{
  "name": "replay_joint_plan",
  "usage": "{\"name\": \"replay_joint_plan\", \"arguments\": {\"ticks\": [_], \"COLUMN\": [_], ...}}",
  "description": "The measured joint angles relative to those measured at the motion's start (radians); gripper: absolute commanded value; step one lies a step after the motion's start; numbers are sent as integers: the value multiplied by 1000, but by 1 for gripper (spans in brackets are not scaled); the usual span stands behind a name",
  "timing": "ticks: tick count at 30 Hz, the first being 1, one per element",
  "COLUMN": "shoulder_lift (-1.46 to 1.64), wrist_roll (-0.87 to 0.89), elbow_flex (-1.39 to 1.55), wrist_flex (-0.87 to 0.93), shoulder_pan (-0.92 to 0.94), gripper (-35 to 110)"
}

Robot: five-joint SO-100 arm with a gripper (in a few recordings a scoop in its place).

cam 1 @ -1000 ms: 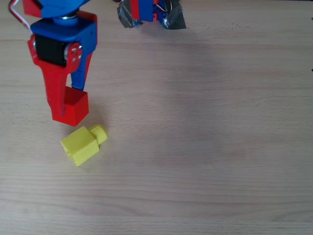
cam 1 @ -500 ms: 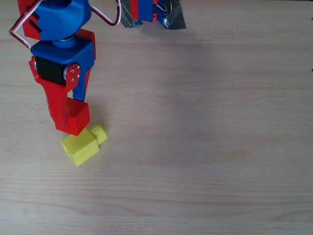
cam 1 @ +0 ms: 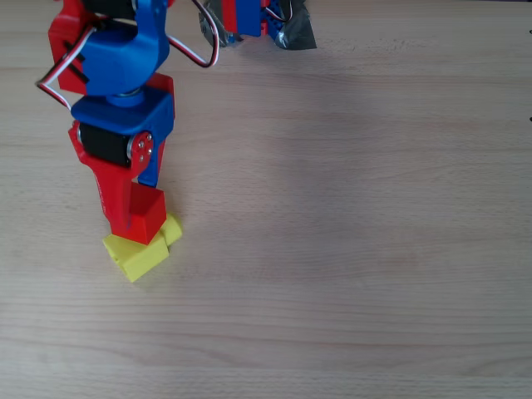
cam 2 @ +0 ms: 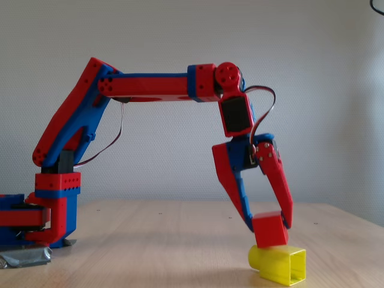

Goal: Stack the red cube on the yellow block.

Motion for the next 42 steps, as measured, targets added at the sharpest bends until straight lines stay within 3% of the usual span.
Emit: {"name": "replay_joint_plan", "arguments": {"ticks": [23, 31, 42], "shoulder_lift": [-18, -20, -20], "wrist_roll": [15, 28, 35], "elbow_flex": [6, 63, 101], "wrist_flex": [-57, -74, -112], "shoulder_pan": [-18, -20, -18], "gripper": [1, 38, 44]}}
